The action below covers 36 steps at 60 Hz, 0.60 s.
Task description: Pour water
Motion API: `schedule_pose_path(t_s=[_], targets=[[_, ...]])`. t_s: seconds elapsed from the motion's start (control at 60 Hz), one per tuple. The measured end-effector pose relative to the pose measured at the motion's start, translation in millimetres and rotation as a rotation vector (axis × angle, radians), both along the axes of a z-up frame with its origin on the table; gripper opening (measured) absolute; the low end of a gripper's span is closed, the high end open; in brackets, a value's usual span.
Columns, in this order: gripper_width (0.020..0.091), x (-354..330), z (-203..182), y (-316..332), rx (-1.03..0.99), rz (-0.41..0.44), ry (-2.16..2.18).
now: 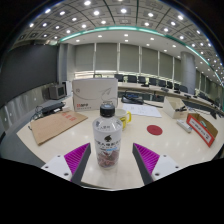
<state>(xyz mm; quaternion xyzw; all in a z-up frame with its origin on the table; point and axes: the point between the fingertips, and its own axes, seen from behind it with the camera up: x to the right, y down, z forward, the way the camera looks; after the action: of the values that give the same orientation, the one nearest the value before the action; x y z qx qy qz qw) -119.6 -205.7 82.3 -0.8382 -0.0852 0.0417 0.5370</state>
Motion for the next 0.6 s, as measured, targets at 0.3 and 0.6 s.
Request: schedule_pose_path(t_s=[0.3,0.6], targets=[[0.0549,-15.2,-30.7,56.7,0.090,-0.058,0.004],[0.0423,-4.6,-20.3,54.2,0.044,-0.065,-0.029]])
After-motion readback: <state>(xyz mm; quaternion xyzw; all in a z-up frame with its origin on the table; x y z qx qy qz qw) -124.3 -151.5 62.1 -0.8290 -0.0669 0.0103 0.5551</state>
